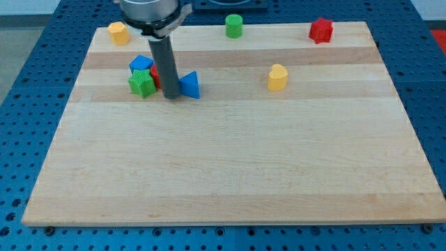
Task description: Move the green star to the bottom left of the blue cube
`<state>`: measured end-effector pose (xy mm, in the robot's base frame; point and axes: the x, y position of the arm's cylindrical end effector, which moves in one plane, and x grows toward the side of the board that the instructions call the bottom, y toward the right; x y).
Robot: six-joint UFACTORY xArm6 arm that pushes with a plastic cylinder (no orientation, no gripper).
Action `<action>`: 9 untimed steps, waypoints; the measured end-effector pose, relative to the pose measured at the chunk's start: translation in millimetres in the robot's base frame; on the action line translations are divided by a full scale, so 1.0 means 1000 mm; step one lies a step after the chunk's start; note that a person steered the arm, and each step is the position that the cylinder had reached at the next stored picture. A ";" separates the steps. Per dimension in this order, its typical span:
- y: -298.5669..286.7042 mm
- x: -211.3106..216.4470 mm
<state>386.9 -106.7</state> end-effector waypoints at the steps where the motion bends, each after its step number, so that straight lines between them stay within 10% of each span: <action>1: -0.004 -0.004; 9: -0.081 -0.024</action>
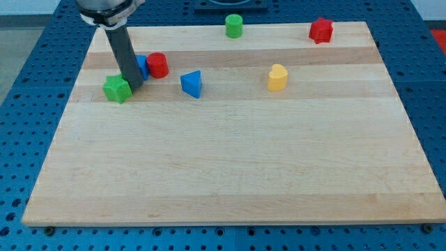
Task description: Move the green star to the bottom left of the blue cube
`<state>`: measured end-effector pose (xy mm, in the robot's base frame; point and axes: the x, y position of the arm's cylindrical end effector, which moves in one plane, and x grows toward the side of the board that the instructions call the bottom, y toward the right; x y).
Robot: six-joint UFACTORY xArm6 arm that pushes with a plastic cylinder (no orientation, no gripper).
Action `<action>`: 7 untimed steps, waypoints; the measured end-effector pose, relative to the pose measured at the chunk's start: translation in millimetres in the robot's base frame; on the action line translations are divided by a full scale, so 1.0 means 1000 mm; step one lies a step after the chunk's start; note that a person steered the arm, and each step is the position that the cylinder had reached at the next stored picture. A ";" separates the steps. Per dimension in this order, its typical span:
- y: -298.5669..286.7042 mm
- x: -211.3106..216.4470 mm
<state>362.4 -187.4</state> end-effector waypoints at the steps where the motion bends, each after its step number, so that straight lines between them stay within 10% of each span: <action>1: 0.000 0.000; 7: -0.009 0.013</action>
